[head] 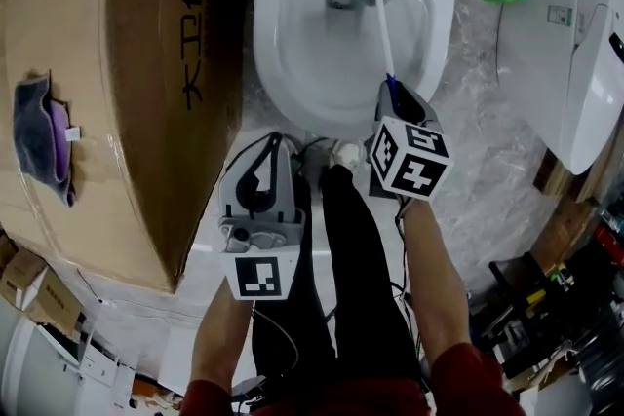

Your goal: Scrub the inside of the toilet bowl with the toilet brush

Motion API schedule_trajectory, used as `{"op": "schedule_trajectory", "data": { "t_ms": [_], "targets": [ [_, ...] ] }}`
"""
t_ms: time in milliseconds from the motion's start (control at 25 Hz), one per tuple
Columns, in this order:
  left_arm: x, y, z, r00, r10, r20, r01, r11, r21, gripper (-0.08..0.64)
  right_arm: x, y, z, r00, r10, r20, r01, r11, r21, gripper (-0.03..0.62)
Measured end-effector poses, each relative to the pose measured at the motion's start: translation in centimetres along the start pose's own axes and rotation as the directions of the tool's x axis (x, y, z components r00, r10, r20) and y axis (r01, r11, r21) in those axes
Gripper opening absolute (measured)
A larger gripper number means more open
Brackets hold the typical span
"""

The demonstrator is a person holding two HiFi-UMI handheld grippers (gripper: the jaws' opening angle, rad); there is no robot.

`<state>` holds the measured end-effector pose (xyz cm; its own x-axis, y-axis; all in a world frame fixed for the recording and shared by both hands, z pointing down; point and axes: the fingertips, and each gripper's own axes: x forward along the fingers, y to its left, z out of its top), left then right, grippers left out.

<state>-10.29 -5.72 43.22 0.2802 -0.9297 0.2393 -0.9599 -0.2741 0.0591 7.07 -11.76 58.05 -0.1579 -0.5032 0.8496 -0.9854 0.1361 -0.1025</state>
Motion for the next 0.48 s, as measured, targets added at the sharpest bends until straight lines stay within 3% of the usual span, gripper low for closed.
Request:
{"op": "schedule_trajectory", "data": {
  "t_ms": [480],
  "targets": [
    [-1.7,1.5,-0.3,1.0,0.029,-0.006,-0.029,1.0,-0.013,0.012,0.6,5.1,0.2,0.997,0.076,-0.007,-0.076,0.992,-0.099,0.061]
  ]
}}
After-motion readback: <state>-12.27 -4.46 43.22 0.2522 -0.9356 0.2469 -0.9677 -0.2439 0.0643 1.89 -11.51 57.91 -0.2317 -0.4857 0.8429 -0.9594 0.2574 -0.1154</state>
